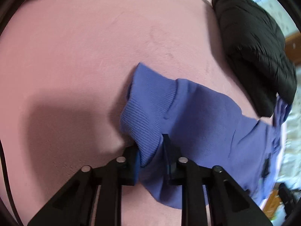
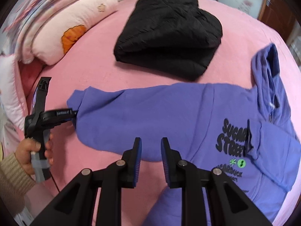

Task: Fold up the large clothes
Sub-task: 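Grasp the other sleeve's cuff with the left tool and lift it, then fold the held sleeve across the hoodie body and open the left tool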

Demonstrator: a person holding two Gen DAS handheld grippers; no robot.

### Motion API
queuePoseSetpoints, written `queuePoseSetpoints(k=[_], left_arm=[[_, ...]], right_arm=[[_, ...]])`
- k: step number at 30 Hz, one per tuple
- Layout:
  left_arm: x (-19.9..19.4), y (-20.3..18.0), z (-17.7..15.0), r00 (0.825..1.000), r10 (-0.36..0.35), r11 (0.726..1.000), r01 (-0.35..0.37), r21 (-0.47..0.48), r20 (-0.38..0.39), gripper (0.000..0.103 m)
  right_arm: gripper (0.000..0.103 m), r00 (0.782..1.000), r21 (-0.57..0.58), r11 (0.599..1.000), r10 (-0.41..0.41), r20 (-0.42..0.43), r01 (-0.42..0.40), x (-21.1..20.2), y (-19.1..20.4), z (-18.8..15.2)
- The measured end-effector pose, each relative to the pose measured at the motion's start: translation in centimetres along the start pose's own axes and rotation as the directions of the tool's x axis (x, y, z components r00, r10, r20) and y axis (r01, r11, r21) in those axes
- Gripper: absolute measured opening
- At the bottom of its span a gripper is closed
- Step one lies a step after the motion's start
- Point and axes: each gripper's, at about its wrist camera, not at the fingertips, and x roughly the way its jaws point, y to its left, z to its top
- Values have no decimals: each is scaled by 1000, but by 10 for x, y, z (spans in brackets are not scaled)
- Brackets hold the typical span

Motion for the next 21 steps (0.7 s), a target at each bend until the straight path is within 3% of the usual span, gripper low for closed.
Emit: queuePoseSetpoints(k=[4, 9, 14, 17, 21], left_arm=[[-22, -20, -3, 998, 34, 998, -36, 48, 51, 14], [-84, -51, -22, 986, 11, 993, -30, 114, 165, 14], [-142, -109, -42, 966, -103, 979, 57, 195, 236, 14], [-168, -155, -61, 953, -147, 955, 67, 288, 266, 14], [-186, -218, -89, 927, -259, 907, 137, 398, 271, 14]], right_arm=[[21, 1000, 14, 1000, -5, 0, 5, 4, 3, 2], [21, 1000, 19, 1000, -22, 14, 22, -5, 0, 0], [21, 998, 79, 996, -40, 39, 37, -19, -24, -6], [21, 997, 120, 992, -54, 59, 46, -29, -43, -14], [21, 992, 184, 980, -92, 87, 74, -43, -83, -27]])
